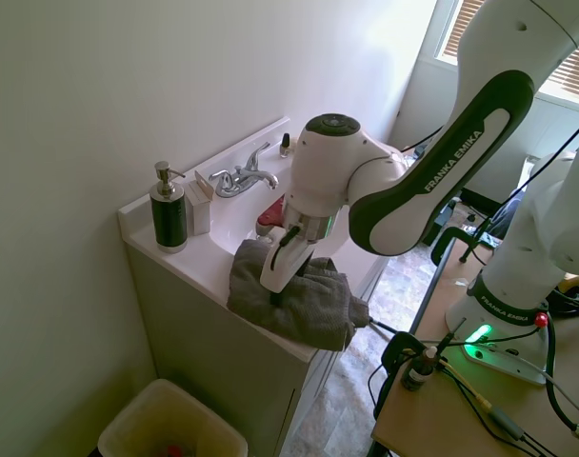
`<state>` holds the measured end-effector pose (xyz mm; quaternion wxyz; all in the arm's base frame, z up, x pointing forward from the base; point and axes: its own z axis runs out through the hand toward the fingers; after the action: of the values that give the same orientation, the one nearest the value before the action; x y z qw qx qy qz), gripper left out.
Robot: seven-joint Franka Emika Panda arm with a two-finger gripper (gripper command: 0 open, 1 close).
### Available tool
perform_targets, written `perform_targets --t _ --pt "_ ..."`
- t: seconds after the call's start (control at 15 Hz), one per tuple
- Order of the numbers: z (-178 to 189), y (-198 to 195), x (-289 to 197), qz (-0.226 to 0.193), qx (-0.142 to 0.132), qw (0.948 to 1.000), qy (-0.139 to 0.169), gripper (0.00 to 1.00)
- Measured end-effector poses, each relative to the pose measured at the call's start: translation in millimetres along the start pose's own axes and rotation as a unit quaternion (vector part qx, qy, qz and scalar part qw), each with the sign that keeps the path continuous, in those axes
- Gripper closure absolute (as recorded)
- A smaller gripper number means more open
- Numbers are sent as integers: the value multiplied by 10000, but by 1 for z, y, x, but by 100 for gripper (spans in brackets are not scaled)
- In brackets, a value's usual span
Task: Sanitize the sink
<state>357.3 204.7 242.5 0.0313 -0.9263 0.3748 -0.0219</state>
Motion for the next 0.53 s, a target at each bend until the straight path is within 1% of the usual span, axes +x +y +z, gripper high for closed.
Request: perform_targets --t 0.27,0.4,0.53 --pt "-1 3 12 160 -48 9998 -68 100" --pt "0 5 23 411 -49 9991 -129 100" --pt "0 5 39 757 -85 9968 -254 100"
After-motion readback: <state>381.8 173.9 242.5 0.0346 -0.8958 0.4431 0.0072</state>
